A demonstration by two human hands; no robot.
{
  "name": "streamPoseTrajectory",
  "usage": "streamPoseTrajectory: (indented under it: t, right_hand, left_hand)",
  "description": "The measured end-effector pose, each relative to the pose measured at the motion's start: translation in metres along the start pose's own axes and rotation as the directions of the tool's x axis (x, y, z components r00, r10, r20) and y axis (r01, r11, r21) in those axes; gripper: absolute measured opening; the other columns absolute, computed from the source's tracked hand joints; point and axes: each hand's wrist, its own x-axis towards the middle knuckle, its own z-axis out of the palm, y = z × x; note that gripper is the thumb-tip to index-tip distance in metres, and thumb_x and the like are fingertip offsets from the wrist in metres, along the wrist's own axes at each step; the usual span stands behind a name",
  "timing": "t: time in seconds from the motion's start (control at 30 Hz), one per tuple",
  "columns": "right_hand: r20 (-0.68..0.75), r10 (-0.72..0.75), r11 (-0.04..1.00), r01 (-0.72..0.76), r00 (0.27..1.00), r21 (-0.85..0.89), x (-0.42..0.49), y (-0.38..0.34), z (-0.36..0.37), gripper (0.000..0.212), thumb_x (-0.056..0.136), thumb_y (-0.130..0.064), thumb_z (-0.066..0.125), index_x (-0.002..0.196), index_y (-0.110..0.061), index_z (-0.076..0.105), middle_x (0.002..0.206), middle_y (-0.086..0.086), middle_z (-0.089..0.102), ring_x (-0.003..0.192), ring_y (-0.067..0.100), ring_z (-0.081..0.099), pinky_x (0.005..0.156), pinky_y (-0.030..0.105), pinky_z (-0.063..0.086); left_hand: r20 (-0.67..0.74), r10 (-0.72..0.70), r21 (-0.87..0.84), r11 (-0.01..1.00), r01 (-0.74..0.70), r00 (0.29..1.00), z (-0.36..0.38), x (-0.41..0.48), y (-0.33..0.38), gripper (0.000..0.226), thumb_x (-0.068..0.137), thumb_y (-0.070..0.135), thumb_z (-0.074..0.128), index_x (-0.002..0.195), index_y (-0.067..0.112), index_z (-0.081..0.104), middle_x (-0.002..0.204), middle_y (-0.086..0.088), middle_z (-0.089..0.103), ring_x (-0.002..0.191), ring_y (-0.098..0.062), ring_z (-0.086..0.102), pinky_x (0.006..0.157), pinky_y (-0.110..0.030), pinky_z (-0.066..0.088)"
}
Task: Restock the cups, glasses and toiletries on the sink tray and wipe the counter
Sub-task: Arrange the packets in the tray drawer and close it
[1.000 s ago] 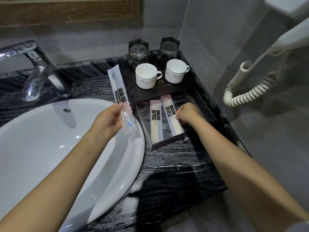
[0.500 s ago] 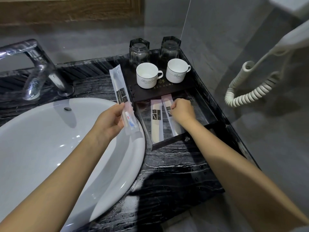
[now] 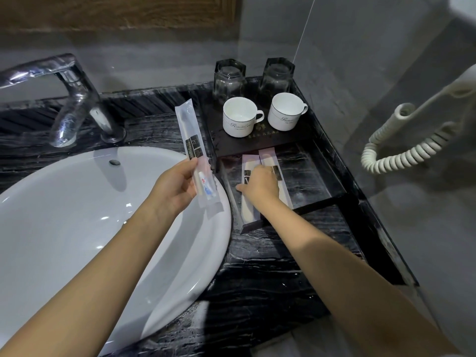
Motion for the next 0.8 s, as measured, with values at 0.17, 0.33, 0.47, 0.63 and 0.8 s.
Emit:
streamPoseTrajectory:
  t: [0.17, 0.33, 0.47, 0.63, 0.8]
  right_hand:
    - [-0.006, 0.002, 1.0, -0.002, 1.0, 0.008, 0.001, -0.005, 0.003, 0.05, 0.085, -0.018, 0.07, 0.125, 0.003, 0.048, 0.131, 0.022, 0.047, 0.115, 0.037, 0.054, 0.093, 0.043, 0.051]
    - [-0.008, -0.027, 0.999, 0.027, 1.0, 0.023, -0.002, -0.003, 0.004, 0.055, 0.086, -0.015, 0.067, 0.131, 0.004, 0.042, 0.136, 0.022, 0.042, 0.119, 0.037, 0.051, 0.098, 0.042, 0.048]
    - [-0.001, -0.124, 0.992, 0.124, 0.992, 0.034, -0.005, -0.003, 0.01, 0.049, 0.086, -0.014, 0.066, 0.129, 0.001, 0.046, 0.136, 0.019, 0.042, 0.125, 0.033, 0.043, 0.102, 0.039, 0.045]
    - [-0.021, -0.143, 0.988, 0.144, 0.989, 0.048, -0.005, -0.001, 0.011, 0.051, 0.087, -0.016, 0.065, 0.131, -0.001, 0.044, 0.135, 0.018, 0.042, 0.125, 0.032, 0.043, 0.102, 0.038, 0.043]
    - [-0.015, -0.158, 0.987, 0.158, 0.987, 0.024, -0.005, 0.0, 0.012, 0.054, 0.088, -0.018, 0.065, 0.134, -0.001, 0.041, 0.138, 0.018, 0.04, 0.13, 0.031, 0.038, 0.104, 0.036, 0.039]
  left_hand:
    - [0.008, -0.007, 0.003, 1.0, 0.007, 1.0, -0.001, 0.001, -0.001, 0.015, 0.092, 0.01, 0.049, 0.086, 0.01, 0.064, 0.063, 0.001, 0.072, 0.059, -0.01, 0.068, 0.059, -0.023, 0.058]
    - [0.009, -0.011, 0.005, 1.0, 0.011, 1.0, -0.001, 0.003, -0.004, 0.015, 0.092, 0.01, 0.049, 0.087, 0.01, 0.064, 0.064, 0.002, 0.072, 0.06, -0.009, 0.067, 0.062, -0.022, 0.058]
    - [0.004, -0.016, 0.004, 1.0, 0.016, 1.0, -0.002, 0.004, -0.004, 0.015, 0.091, 0.01, 0.051, 0.085, 0.011, 0.064, 0.064, 0.002, 0.072, 0.06, -0.009, 0.068, 0.061, -0.023, 0.058]
    - [0.007, -0.018, 0.004, 1.0, 0.018, 1.0, -0.005, 0.004, -0.003, 0.015, 0.091, 0.01, 0.05, 0.083, 0.011, 0.064, 0.062, 0.002, 0.072, 0.059, -0.009, 0.069, 0.059, -0.023, 0.058]
    - [0.019, -0.021, -0.018, 1.0, 0.021, 1.0, -0.005, 0.003, -0.002, 0.016, 0.092, 0.01, 0.049, 0.085, 0.009, 0.063, 0.063, 0.0, 0.072, 0.058, -0.011, 0.069, 0.055, -0.023, 0.057]
